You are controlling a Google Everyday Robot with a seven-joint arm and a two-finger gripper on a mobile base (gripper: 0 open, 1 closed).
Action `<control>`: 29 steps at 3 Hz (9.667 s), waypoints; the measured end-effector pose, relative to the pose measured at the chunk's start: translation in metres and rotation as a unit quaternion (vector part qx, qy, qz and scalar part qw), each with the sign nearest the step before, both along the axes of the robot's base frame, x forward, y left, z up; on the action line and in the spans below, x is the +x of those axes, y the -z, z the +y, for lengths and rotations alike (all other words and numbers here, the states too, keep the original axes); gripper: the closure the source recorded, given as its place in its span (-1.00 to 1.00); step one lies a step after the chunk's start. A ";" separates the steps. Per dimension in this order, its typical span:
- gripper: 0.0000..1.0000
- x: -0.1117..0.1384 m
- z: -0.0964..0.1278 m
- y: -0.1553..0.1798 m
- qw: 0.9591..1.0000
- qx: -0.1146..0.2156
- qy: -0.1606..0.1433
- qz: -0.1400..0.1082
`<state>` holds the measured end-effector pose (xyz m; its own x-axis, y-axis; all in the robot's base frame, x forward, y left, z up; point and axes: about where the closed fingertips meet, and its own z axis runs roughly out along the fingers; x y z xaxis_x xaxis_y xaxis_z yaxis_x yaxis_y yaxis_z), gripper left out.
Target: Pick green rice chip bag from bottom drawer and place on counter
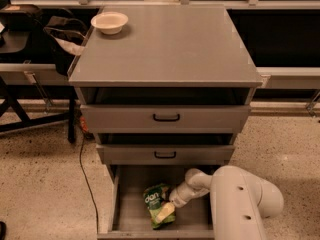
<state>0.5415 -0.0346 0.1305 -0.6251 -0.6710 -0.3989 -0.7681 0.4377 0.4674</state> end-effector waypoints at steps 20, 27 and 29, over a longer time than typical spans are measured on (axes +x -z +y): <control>1.00 -0.120 0.050 -0.440 0.968 0.102 -0.121 -0.193; 1.00 -0.055 0.057 -0.690 0.912 0.095 -0.110 -0.384; 1.00 -0.049 0.064 -0.698 0.910 0.107 -0.110 -0.386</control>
Offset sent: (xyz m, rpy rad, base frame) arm 0.0002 -0.0003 0.0010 -0.0015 0.0036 -0.0011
